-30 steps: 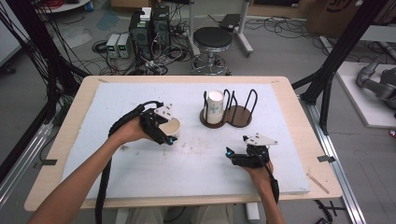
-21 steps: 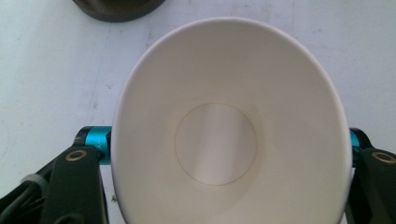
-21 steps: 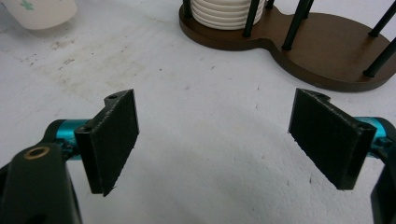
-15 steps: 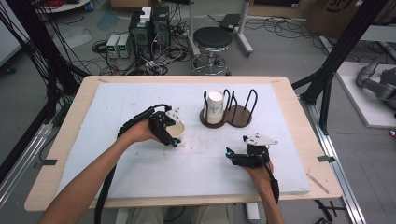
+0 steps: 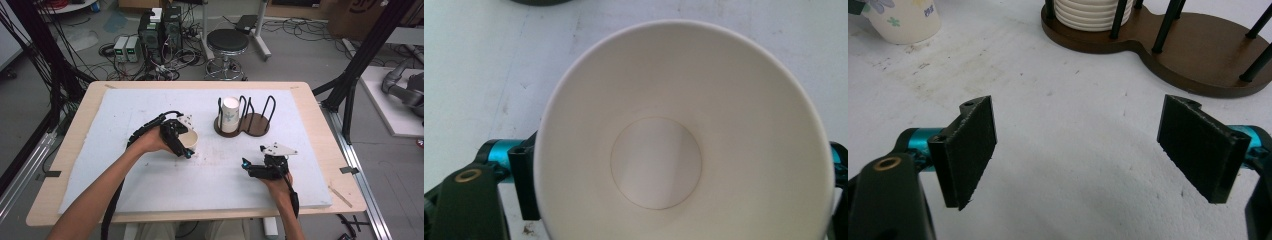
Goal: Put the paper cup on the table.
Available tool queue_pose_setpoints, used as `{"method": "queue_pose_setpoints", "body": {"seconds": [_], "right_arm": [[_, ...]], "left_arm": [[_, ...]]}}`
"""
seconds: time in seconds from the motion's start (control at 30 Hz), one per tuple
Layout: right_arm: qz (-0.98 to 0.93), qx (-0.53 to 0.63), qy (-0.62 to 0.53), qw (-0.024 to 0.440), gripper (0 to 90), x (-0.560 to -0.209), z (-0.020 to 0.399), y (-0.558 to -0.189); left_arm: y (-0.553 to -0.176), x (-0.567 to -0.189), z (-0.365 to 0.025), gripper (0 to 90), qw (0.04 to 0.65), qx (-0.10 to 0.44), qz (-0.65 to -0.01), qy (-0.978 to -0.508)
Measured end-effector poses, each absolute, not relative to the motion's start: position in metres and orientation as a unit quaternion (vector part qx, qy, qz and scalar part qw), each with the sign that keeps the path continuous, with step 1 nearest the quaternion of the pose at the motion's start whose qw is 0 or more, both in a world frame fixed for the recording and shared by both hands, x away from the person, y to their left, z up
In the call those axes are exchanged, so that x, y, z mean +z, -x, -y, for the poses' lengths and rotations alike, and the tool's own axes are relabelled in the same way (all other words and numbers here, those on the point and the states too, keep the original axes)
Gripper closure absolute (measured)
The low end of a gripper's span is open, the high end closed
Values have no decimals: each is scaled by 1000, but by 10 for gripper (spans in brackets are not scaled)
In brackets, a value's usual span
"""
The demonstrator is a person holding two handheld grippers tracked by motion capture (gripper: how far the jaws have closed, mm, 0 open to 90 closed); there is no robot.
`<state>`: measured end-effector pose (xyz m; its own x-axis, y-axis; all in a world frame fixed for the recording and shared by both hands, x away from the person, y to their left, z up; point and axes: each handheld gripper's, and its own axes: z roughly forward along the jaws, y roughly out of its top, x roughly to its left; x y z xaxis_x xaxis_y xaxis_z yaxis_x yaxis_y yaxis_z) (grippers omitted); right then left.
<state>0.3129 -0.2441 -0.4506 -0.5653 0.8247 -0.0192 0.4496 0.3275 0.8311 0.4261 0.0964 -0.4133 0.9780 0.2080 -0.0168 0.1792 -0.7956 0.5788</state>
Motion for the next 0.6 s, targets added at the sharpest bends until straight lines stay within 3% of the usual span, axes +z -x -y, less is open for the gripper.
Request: {"method": "queue_pose_setpoints", "body": {"seconds": [0.27, 0.6], "right_arm": [[-783, 413, -407, 226, 164, -451, 244, -313], [-783, 415, -407, 223, 164, -451, 245, -313]], "left_arm": [[-425, -413, -101, 136, 297, 11, -103, -949], [-417, -411, -120, 152, 302, 33, -104, -947]]}}
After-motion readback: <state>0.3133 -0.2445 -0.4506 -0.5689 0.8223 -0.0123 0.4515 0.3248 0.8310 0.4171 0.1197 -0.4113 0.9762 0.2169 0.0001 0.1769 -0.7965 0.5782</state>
